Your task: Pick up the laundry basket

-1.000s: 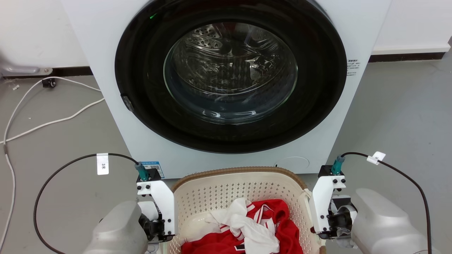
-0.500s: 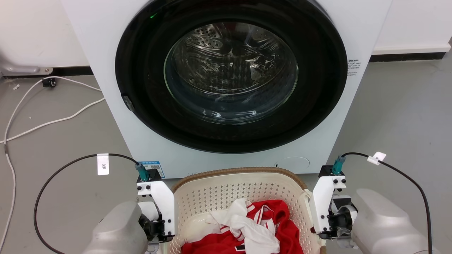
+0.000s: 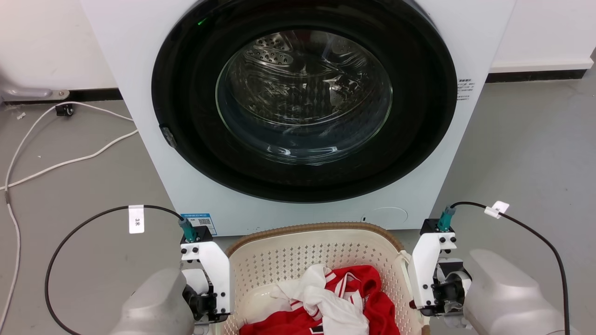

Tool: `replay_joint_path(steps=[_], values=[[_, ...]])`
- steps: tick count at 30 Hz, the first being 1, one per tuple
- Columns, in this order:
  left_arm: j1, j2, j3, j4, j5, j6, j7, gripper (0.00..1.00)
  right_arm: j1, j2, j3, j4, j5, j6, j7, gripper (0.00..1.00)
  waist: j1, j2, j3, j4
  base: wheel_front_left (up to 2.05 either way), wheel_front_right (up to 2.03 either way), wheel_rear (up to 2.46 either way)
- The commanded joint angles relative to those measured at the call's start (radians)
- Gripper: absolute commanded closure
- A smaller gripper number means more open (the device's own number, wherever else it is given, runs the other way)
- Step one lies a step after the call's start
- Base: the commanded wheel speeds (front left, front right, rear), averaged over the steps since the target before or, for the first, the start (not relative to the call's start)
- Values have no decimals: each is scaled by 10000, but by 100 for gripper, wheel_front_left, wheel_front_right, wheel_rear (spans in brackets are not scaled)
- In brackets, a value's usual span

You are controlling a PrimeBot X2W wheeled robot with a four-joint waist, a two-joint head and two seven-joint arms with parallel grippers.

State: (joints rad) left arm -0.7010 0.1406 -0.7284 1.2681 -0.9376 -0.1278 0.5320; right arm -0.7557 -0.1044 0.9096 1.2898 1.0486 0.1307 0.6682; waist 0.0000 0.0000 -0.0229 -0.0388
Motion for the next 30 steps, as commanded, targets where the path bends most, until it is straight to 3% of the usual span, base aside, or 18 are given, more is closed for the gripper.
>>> replay_joint_path(steps=[1,30], values=[[124,-26,-41,-79,-57,-44,38,100,80,55,11,-24,80,1,-11,100,0,0,4,-2,0,0,0],[89,11,-420,-30,-397,-44,-38,100,13,-15,213,-163,211,2,41,100,0,0,5,-16,0,0,0]])
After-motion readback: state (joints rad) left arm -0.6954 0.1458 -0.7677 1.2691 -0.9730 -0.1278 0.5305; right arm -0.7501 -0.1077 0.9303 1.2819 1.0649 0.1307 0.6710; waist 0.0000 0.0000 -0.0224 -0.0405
